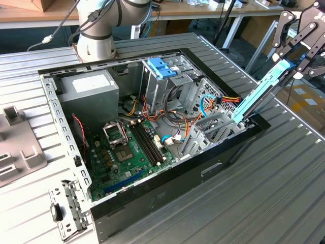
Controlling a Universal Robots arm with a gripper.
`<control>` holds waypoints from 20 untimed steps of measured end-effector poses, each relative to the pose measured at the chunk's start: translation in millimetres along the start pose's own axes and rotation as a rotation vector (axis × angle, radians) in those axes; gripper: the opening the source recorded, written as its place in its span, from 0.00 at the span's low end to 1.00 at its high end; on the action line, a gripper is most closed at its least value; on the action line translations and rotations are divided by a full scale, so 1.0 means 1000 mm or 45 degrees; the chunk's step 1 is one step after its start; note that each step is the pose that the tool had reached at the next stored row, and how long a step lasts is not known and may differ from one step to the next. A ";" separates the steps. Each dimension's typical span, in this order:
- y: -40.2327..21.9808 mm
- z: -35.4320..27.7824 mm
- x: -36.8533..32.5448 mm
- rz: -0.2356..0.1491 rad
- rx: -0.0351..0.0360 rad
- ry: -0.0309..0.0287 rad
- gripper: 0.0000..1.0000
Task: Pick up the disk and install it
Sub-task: 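Insert the disk into the insertion slot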
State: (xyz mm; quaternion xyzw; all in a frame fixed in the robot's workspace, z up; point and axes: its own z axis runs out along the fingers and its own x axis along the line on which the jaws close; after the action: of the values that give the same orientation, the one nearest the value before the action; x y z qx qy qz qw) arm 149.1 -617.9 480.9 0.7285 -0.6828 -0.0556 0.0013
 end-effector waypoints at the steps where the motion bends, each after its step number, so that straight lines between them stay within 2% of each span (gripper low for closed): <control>1: 0.0018 0.0001 -0.0001 0.000 -0.0001 0.0002 0.37; 7: 0.0142 0.0018 -0.0008 0.000 0.0000 0.0000 0.37; 11: 0.0271 0.0033 -0.0019 0.000 -0.0001 0.0001 0.37; 16: 0.0400 0.0047 -0.0042 0.000 -0.0001 0.0000 0.37; 20: 0.0422 0.0049 -0.0044 0.000 -0.0001 0.0001 0.37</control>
State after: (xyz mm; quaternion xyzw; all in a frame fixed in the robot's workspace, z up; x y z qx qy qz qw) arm 106.4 -616.0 479.6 0.7285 -0.6828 -0.0556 0.0013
